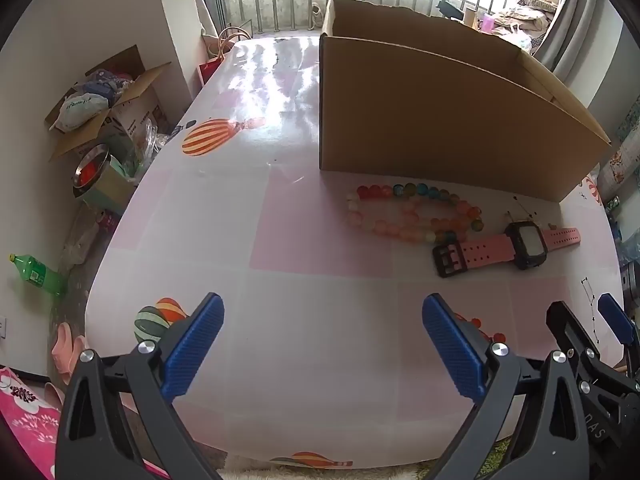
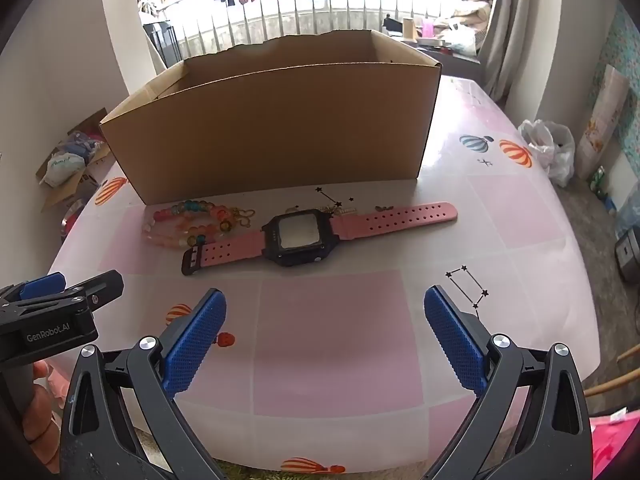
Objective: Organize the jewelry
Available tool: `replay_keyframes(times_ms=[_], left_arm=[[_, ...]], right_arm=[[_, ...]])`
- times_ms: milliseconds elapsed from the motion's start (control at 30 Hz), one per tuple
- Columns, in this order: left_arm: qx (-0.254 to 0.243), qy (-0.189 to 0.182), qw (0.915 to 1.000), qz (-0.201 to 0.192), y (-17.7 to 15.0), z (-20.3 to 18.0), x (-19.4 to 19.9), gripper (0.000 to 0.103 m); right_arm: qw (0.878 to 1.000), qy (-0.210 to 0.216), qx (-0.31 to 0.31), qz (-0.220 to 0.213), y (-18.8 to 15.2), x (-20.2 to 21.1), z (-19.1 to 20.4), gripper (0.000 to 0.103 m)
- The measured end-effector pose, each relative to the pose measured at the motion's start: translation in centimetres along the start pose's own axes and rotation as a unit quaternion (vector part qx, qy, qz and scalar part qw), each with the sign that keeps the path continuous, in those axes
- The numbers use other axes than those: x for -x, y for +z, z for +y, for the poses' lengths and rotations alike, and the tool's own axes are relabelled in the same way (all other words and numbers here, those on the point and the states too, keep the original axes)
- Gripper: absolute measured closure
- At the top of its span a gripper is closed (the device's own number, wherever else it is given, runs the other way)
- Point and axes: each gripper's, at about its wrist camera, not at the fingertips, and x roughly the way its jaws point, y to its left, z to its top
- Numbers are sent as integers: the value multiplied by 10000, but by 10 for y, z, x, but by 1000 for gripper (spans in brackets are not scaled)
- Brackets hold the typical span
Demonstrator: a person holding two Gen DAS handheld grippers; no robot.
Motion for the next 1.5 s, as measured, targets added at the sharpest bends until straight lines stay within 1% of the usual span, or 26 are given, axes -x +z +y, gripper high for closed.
replay_keyframes(times_ms=[600, 767, 867, 1000, 1033, 1500], left_arm=[[-12, 12, 10000, 7, 0, 0, 0, 6], [-18, 15, 10000, 1, -1, 2, 0, 6], [-35, 16, 10000, -5, -4, 10, 1, 6], [-50, 32, 10000, -8, -7, 9, 4, 6], [-32, 64, 10000, 8, -5, 5, 6, 6], [-33, 82, 10000, -1, -4, 2, 5, 6]], right_arm=[[10000, -10, -31, -16, 0, 0, -2, 8], [10000, -10, -33, -5, 0, 0, -2, 8], [10000, -11, -31, 0, 1, 0, -2, 8], [10000, -16, -42, -2, 1, 0, -3, 8], [10000, -14, -49, -1, 1, 0, -3, 8], [10000, -28, -65, -12, 2, -1, -2, 8]])
